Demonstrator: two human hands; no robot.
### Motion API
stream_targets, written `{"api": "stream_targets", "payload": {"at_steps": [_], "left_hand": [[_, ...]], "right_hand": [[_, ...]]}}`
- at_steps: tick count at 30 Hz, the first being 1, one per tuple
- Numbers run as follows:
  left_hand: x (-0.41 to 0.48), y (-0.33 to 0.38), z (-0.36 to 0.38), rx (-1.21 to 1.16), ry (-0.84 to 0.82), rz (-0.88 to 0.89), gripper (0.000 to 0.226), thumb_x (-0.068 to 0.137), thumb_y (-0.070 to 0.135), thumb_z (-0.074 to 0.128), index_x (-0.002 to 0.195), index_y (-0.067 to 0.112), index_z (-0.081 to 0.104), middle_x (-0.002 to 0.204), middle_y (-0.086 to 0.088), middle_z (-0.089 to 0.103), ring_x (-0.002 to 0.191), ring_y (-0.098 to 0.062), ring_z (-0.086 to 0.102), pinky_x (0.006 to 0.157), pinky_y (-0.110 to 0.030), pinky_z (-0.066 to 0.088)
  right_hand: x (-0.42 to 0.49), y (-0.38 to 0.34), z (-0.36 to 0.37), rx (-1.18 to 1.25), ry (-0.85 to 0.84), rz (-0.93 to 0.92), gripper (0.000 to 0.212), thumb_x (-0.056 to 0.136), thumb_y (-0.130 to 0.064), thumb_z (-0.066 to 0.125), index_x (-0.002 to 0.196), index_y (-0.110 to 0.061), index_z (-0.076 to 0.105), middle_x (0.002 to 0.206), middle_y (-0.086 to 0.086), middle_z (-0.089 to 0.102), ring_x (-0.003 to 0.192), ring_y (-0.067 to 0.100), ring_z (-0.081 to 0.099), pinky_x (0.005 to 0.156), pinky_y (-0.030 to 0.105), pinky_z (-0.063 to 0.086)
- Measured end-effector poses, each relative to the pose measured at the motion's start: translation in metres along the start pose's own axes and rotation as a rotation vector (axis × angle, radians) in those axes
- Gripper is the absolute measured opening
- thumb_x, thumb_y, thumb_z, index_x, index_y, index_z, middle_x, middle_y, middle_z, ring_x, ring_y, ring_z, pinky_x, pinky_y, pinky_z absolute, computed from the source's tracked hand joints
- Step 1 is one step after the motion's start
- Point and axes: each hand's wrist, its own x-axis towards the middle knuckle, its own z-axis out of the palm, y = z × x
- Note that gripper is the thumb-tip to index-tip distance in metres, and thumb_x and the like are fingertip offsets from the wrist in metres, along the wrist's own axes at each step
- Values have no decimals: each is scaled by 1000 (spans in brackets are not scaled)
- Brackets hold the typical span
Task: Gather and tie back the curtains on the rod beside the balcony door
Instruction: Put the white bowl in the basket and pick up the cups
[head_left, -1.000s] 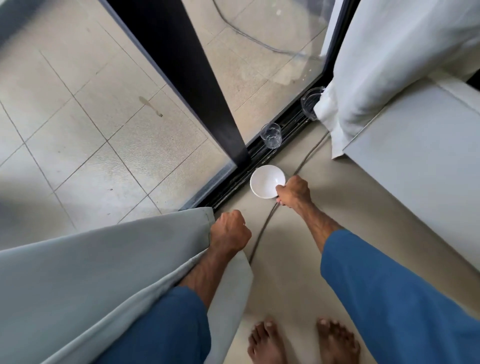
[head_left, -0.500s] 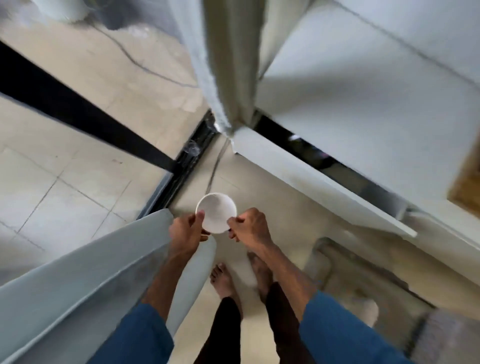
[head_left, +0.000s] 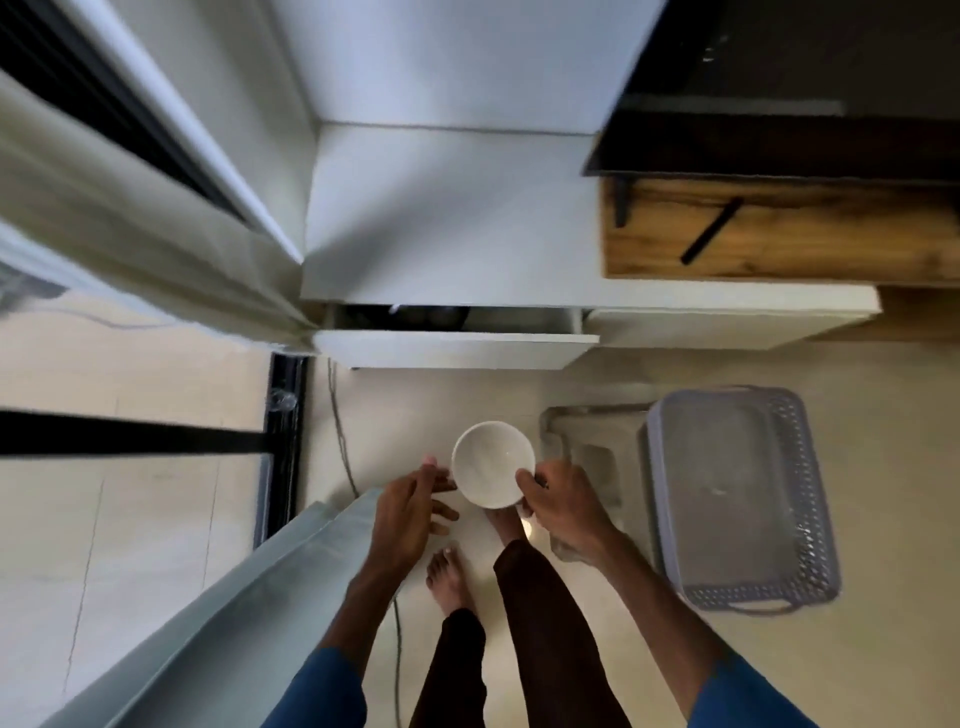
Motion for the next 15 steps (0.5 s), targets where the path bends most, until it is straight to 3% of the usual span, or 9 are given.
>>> {"api": "stream_targets", "payload": {"at_steps": [4,11,15], "left_hand": [[-20,11,39,118,-46,0,35,106,36,43,101,14,71,91,0,78,67,-30,72,61,-41,56],[-23,25,149,336,-290,19,22,103,18,52,99,9,71,86,-3,78,59,-18,68,52,-27,51],[-19,37,207,475,-384,87,23,99,6,49,97,9,71,88,-5,78,59,-16,69,49,-20,49]], "right_hand": [[-58,33,-52,182,184,95,39,95,-31,56,66,-8,68,54,0,68,48,6,63,57,35,55],[-104,131,-110,422,476,199,46,101,-30,57,59,-14,66,48,-7,65,44,4,59,57,25,49],[-92,193,-130,515,563,309,47,102,-30,54,63,-9,70,56,3,70,49,13,60,66,36,53]]}}
